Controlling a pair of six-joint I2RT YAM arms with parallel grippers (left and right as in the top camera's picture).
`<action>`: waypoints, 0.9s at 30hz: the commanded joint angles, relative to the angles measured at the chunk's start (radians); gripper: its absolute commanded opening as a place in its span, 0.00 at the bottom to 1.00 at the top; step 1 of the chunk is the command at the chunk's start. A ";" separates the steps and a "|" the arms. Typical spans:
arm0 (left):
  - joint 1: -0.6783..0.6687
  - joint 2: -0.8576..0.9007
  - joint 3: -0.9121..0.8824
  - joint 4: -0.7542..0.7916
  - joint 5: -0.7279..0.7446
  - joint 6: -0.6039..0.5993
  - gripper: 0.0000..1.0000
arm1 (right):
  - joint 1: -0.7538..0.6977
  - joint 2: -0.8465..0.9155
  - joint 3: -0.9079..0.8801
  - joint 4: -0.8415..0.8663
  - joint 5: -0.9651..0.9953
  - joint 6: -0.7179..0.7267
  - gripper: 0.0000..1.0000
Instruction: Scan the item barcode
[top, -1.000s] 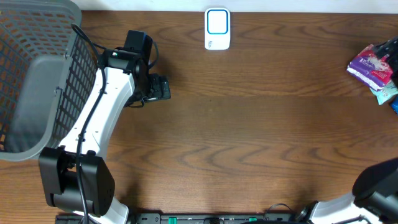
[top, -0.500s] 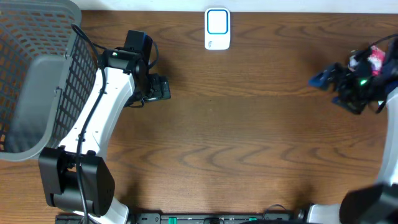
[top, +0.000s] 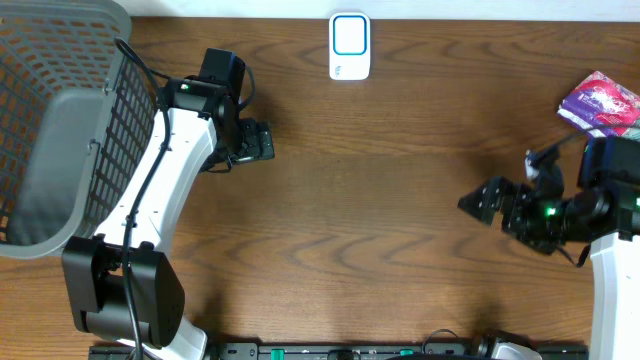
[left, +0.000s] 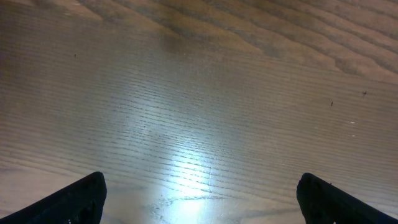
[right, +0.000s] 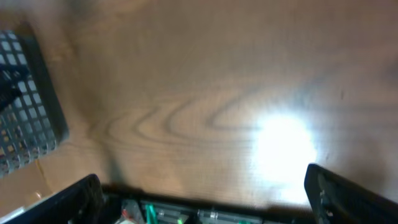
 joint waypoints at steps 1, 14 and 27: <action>0.001 -0.005 -0.003 -0.002 -0.013 0.013 0.98 | 0.008 -0.006 -0.019 -0.023 -0.004 -0.007 0.99; 0.001 -0.005 -0.003 -0.002 -0.013 0.013 0.98 | 0.008 -0.007 -0.022 -0.017 0.055 -0.024 0.99; 0.001 -0.005 -0.002 -0.003 -0.013 0.013 0.98 | 0.180 -0.075 -0.122 0.325 0.059 -0.127 0.99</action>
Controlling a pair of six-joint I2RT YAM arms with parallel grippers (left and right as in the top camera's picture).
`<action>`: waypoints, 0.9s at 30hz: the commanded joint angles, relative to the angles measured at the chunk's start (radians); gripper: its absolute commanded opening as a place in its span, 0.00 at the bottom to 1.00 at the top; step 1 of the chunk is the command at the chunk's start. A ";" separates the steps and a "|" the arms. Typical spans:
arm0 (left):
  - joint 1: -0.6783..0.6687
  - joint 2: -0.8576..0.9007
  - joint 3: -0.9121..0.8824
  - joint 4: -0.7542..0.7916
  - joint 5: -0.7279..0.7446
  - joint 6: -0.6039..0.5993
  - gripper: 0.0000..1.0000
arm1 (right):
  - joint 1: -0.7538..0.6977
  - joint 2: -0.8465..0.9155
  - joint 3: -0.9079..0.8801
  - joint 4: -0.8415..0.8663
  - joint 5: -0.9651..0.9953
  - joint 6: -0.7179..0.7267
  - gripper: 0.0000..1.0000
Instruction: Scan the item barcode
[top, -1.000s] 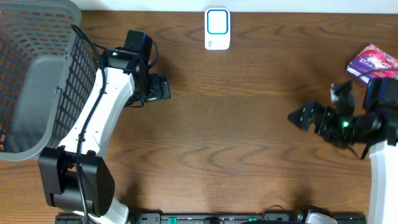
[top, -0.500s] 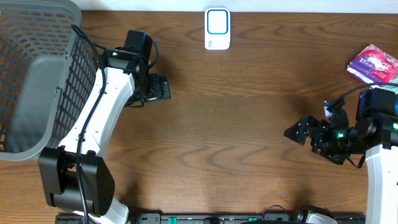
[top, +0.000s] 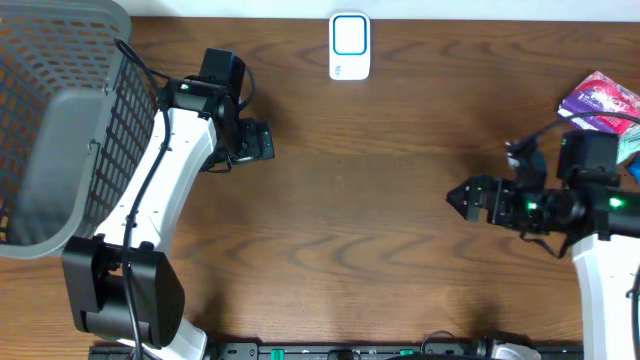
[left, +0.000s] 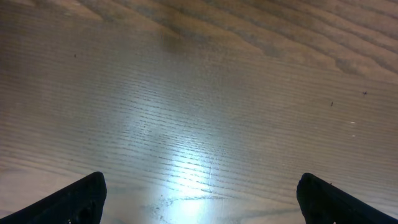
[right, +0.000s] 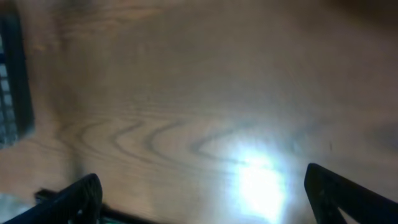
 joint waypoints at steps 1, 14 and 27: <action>0.001 -0.005 -0.002 -0.003 -0.013 0.013 0.98 | 0.069 -0.076 -0.077 0.109 -0.001 -0.063 0.99; 0.001 -0.005 -0.002 -0.003 -0.013 0.013 0.98 | 0.146 -0.473 -0.377 0.379 0.060 -0.077 0.99; 0.001 -0.005 -0.003 -0.003 -0.013 0.013 0.98 | 0.147 -0.885 -0.698 0.673 0.107 -0.133 0.99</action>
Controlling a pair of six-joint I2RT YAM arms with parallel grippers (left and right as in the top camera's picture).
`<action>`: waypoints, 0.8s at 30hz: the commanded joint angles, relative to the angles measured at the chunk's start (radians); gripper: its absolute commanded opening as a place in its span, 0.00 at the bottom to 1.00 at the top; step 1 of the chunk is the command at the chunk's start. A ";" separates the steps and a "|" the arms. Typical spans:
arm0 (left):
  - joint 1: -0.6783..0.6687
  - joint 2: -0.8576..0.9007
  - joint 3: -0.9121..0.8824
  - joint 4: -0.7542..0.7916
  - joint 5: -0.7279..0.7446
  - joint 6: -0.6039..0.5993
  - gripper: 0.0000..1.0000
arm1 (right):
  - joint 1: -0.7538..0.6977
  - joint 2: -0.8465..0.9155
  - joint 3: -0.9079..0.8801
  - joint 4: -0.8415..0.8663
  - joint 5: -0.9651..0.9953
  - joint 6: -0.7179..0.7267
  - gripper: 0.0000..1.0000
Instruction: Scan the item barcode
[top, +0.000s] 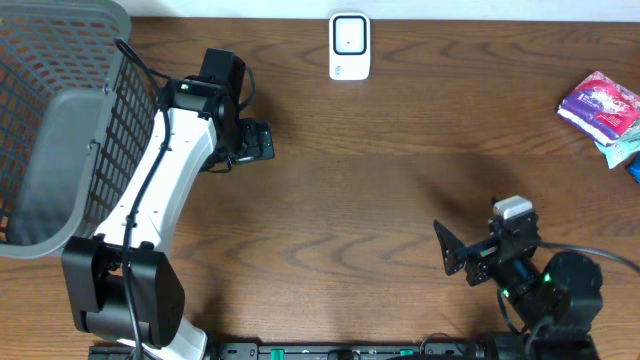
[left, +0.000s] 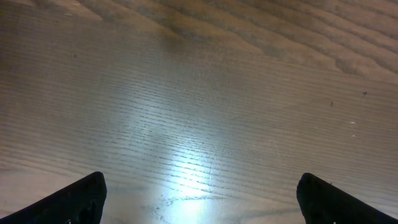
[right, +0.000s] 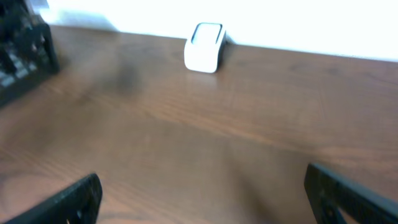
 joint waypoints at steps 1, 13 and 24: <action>0.001 -0.005 -0.003 -0.003 -0.013 0.013 0.98 | 0.010 -0.064 -0.116 0.095 0.014 -0.011 0.99; 0.001 -0.005 -0.002 -0.003 -0.013 0.013 0.98 | 0.060 -0.239 -0.386 0.472 0.134 -0.012 0.99; 0.001 -0.005 -0.003 -0.003 -0.013 0.013 0.98 | 0.033 -0.313 -0.467 0.527 0.224 0.026 0.99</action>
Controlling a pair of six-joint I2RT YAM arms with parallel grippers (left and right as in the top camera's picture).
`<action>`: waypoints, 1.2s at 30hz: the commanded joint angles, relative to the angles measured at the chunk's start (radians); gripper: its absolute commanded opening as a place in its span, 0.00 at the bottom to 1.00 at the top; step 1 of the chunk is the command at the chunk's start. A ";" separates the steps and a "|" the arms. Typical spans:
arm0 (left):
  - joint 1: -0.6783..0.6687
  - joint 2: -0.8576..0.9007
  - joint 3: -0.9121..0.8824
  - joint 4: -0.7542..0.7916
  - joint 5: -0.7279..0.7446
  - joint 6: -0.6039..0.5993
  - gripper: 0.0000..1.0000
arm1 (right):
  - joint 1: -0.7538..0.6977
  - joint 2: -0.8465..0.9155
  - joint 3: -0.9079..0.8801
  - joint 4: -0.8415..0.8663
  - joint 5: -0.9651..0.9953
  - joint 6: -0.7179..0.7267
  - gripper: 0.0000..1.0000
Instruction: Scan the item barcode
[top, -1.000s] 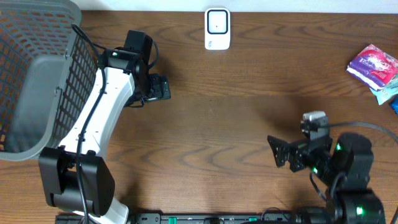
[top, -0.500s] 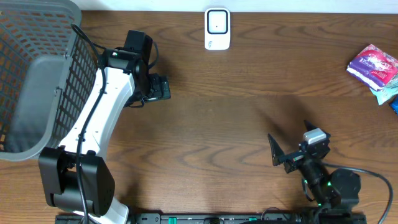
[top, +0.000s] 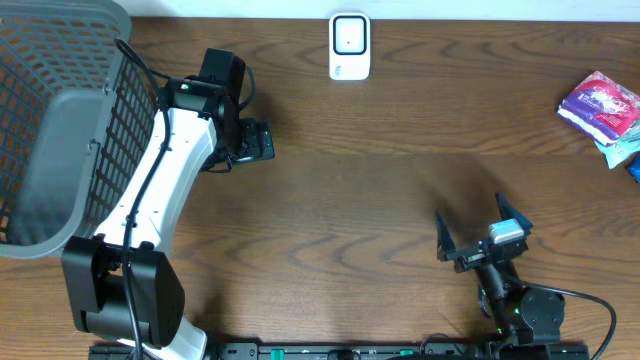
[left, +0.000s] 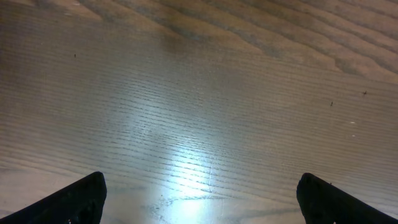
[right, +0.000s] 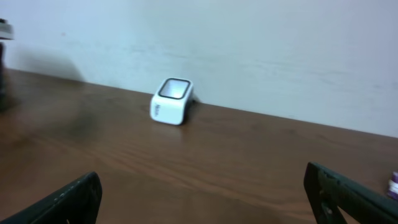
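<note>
The white barcode scanner stands at the table's back edge; in the right wrist view the scanner sits in front of the wall. A purple and pink packet lies at the far right, partly over a blue item. My right gripper is near the front edge, open and empty, facing the back wall; its dark fingers frame bare wood. My left gripper hangs open over bare table left of centre, with nothing between the fingers.
A large grey mesh basket fills the left end of the table, next to the left arm. A pale wall runs behind the scanner. A dark rail runs along the front edge.
My right arm has drawn back a little further toward the front edge and its gripper has tilted up, so the wall now fills the top of its view. The left arm has not moved.
My right gripper stood open at the right of the table near the packet, looking down at the wood, then a little further left. Then it was at the front edge facing the scanner, and now faces it from lower. The left gripper stayed open and still throughout.
</note>
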 joint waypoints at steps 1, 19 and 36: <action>0.001 -0.005 -0.003 -0.002 -0.013 0.013 0.98 | -0.014 -0.011 -0.016 0.006 0.072 0.028 0.99; 0.001 -0.005 -0.002 -0.002 -0.013 0.013 0.98 | -0.061 -0.011 -0.023 -0.068 0.085 0.042 0.99; 0.001 -0.005 -0.002 -0.002 -0.013 0.013 0.98 | -0.109 -0.011 -0.023 -0.076 0.130 0.040 0.99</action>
